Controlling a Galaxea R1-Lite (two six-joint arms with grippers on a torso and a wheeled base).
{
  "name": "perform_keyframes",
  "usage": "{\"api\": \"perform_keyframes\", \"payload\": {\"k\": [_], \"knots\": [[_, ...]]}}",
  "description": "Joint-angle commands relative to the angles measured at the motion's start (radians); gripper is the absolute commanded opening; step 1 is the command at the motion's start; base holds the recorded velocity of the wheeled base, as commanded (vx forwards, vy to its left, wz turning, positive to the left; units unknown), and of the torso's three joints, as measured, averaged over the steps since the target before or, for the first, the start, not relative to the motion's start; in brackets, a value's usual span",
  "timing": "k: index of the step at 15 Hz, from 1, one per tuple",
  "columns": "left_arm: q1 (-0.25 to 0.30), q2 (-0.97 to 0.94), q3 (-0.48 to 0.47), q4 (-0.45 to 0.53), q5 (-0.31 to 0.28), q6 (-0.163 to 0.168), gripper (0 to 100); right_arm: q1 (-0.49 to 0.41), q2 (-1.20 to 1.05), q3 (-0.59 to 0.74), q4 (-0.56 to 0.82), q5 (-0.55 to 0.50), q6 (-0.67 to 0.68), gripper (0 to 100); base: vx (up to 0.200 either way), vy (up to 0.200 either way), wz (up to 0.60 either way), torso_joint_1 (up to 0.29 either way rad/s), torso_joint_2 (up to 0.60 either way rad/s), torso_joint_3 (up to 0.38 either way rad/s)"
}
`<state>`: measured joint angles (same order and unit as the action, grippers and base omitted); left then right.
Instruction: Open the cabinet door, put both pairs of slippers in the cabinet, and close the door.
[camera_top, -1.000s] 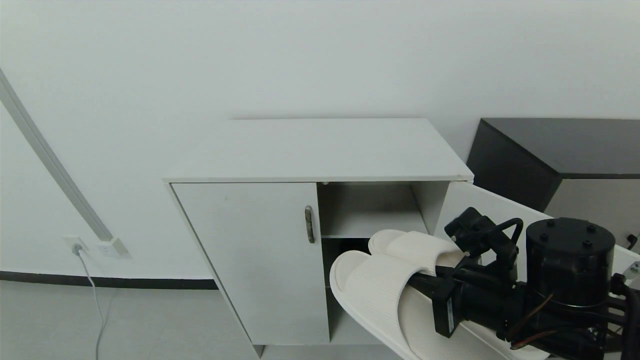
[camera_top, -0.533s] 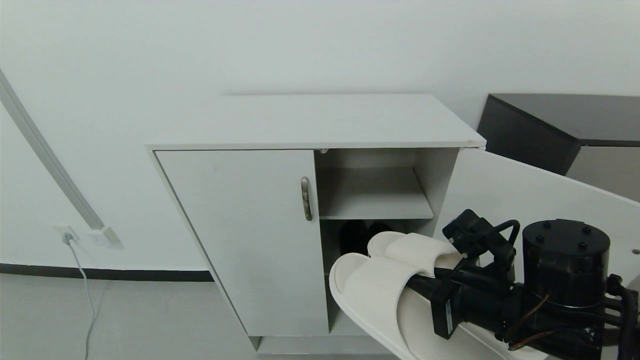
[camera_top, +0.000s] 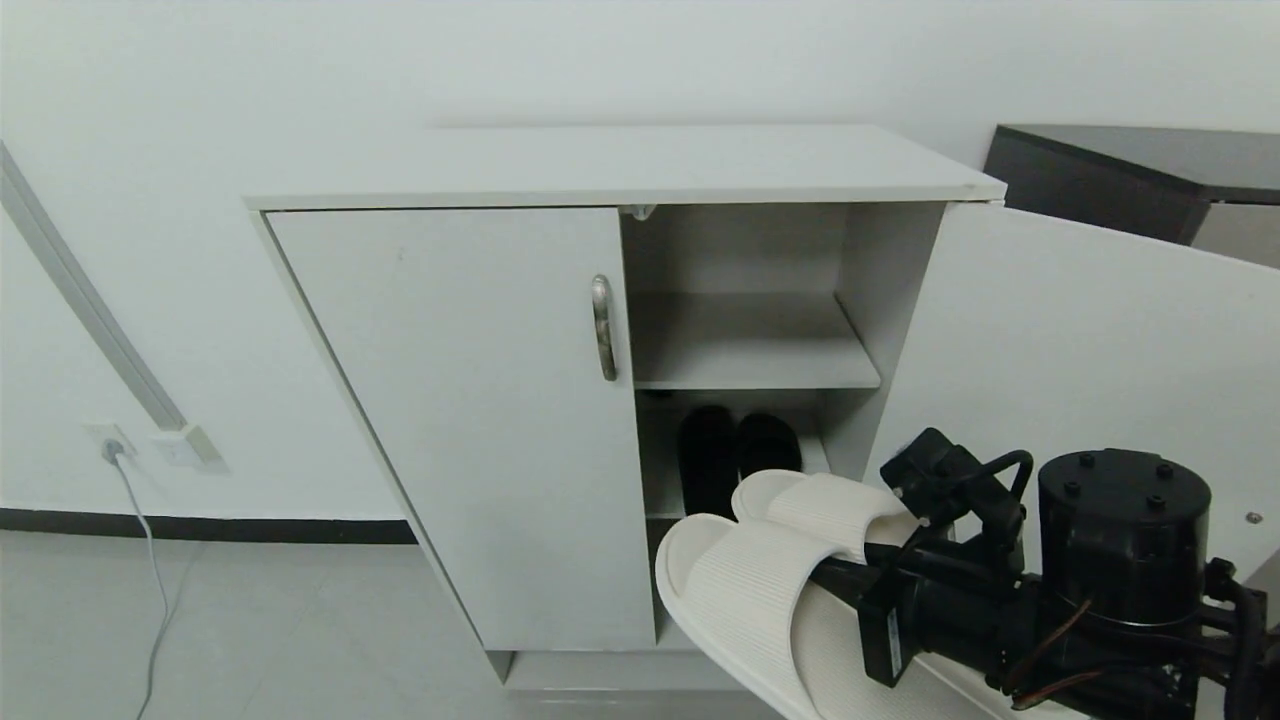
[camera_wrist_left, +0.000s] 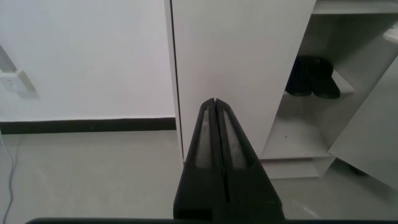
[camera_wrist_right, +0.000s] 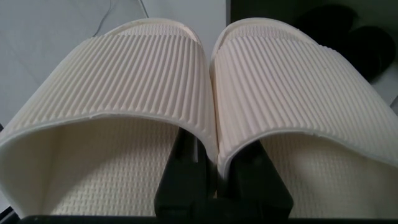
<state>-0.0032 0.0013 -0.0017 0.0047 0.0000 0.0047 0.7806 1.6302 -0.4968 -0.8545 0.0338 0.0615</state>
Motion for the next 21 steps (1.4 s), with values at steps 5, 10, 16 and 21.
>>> {"api": "perform_keyframes", "payload": {"k": [5, 10, 16, 21], "knots": [[0.000, 0.000, 0.000, 0.000, 0.000, 0.000, 0, 0.002, 0.036, 0.014, -0.023, 0.001, -0.012, 0, 0.000, 0.000, 0.00, -0.013, 0.38, 0.357], [0.000, 0.000, 0.000, 0.000, 0.000, 0.000, 0, 0.011, 0.085, 0.024, -0.110, -0.002, -0.014, 0, 0.000, 0.000, 0.00, 0.001, 0.04, 0.031], [0.000, 0.000, 0.000, 0.000, 0.000, 0.000, 0, 0.032, 0.096, 0.027, -0.112, 0.000, -0.014, 0, 0.000, 0.000, 0.00, 0.000, 0.00, 0.000], [0.000, 0.000, 0.000, 0.000, 0.000, 0.000, 0, 0.039, 0.108, 0.026, -0.112, 0.000, -0.012, 0, 0.000, 0.000, -0.12, 0.000, 0.00, 0.001]]}}
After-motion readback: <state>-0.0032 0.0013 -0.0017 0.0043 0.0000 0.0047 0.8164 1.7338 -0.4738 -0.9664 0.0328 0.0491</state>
